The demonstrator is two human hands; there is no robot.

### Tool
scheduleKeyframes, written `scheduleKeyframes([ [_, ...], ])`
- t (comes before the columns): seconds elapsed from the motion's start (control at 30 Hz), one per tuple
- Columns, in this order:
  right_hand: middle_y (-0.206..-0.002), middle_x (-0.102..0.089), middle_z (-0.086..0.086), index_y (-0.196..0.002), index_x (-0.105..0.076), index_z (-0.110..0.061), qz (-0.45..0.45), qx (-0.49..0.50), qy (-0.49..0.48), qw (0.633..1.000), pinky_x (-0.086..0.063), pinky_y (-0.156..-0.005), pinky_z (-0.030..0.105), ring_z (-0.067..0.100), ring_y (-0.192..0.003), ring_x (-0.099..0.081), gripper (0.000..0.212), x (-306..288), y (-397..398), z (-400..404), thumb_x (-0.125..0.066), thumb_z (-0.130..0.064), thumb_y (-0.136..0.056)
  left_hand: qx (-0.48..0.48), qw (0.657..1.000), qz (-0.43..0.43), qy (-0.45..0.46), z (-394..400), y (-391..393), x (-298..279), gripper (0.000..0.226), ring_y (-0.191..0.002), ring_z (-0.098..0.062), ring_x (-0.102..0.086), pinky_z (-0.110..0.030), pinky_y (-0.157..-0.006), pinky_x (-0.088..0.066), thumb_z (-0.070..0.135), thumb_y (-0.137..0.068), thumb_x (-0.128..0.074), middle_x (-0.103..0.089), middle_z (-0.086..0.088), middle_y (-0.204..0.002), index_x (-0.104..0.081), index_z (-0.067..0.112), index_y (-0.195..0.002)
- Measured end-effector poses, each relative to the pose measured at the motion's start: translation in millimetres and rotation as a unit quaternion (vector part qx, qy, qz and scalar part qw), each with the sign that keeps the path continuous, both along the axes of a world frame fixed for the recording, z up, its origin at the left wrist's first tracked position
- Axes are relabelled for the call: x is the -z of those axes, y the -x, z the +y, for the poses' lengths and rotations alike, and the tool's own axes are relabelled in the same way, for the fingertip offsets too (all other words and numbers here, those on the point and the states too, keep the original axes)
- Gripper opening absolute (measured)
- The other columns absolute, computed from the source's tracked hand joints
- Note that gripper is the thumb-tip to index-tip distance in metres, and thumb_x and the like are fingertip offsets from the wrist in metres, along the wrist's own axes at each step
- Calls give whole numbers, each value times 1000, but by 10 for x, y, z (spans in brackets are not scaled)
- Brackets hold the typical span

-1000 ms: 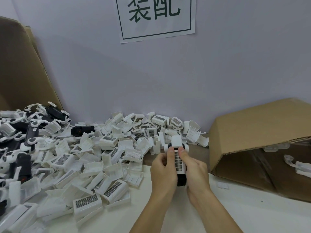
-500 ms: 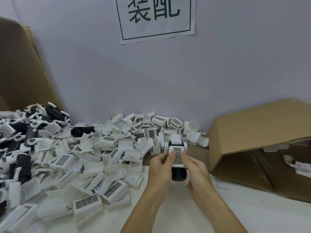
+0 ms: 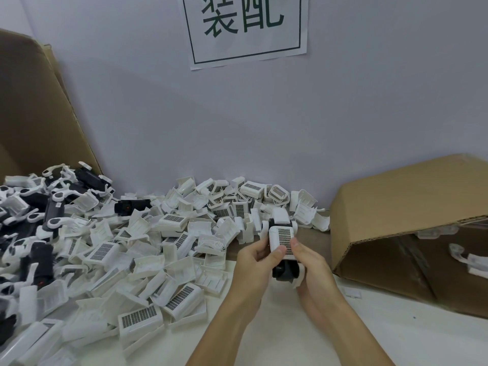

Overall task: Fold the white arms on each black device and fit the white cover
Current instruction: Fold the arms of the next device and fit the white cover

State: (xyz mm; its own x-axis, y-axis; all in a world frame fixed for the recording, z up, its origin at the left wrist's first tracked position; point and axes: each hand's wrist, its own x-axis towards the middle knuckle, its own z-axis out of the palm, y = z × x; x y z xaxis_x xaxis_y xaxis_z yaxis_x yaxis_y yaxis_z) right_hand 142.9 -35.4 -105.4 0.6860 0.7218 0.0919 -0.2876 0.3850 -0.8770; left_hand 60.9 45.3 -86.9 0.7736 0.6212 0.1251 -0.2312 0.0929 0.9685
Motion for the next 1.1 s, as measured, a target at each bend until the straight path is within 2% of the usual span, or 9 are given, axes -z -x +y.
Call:
scheduleKeyframes([
  [0.23, -111, -75, 9, -121, -70, -15, -66, 34, 38, 997, -54, -95, 45, 26, -110, -69, 27, 42, -26, 15, -53, -17, -100, -33, 997, 35, -63, 16, -21, 55, 32, -104, -14, -71, -31, -92, -56, -1, -99, -54, -76, -2, -109, -66, 11, -126],
  [0.33, -108, -76, 5, -120, -70, -16, -84, 54, 60, 993, -53, -100, 47, 20, -106, -71, 26, 43, -14, 15, -52, -16, -101, -40, 997, 37, -61, 15, -21, 49, 33, -104, -16, -71, -35, -96, -55, -3, -98, -55, -76, -4, -109, -66, 11, -125],
  [0.47, -108, -75, 11, -117, -73, -13, -37, 51, 37, 997, -52, -99, 51, 27, -107, -70, 29, 39, 11, 26, -62, -24, -92, -27, 999, 23, -7, 65, -17, 39, 29, -107, -27, -70, -46, -98, -53, -5, -95, -57, -75, -13, -109, -68, 6, -119],
  [0.57, -102, -76, 13, -103, -79, -17, -19, 65, 35, 997, -56, -89, 46, 28, -98, -73, 34, 19, 55, 62, -65, -41, -84, -39, 999, 17, -3, 25, -35, 32, 23, -102, -25, -71, -37, -89, -57, 2, -95, -58, -76, -12, -104, -71, 7, -114],
  [0.63, -96, -77, 11, -99, -80, -19, -36, 96, 52, 993, -58, -84, 44, 26, -94, -74, 27, 42, 69, 95, -64, -39, -90, -77, 997, 14, -13, -13, -54, 45, 17, -94, -21, -73, -30, -80, -58, 10, -97, -60, -77, -8, -94, -75, 9, -105],
  [0.77, -90, -78, 5, -98, -80, -18, -62, 131, 70, 987, -58, -75, 34, 20, -88, -75, 23, 61, 74, 116, -62, -32, -96, -110, 992, 28, -61, -46, -65, 62, 18, -92, -18, -74, -35, -86, -57, 13, -100, -58, -78, -3, -90, -76, 12, -100],
  [0.87, -92, -78, 4, -103, -79, -17, -61, 124, 72, 988, -57, -74, 29, 18, -90, -75, 23, 59, 62, 107, -62, -30, -96, -110, 992, 27, -56, -42, -52, 55, 19, -94, -20, -74, -36, -87, -57, 10, -100, -57, -78, -6, -92, -76, 11, -103],
  [0.97, -97, -78, 7, -107, -77, -15, -45, 99, 57, 992, -57, -82, 34, 20, -95, -74, 23, 48, 86, 113, -60, -27, -97, -114, 993, 21, -30, -10, -48, 67, 16, -92, -17, -74, -31, -84, -56, 9, -98, -60, -78, -4, -92, -75, 12, -102],
  [1.1, -91, -78, -2, -100, -77, -18, -73, 155, 41, 984, -53, -68, 13, 6, -88, -73, 13, 24, 145, 110, -66, -21, -94, -130, 991, 5, 14, -14, -54, 51, 14, -92, -17, -74, -33, -84, -56, 14, -95, -65, -78, -4, -93, -75, 10, -104],
])
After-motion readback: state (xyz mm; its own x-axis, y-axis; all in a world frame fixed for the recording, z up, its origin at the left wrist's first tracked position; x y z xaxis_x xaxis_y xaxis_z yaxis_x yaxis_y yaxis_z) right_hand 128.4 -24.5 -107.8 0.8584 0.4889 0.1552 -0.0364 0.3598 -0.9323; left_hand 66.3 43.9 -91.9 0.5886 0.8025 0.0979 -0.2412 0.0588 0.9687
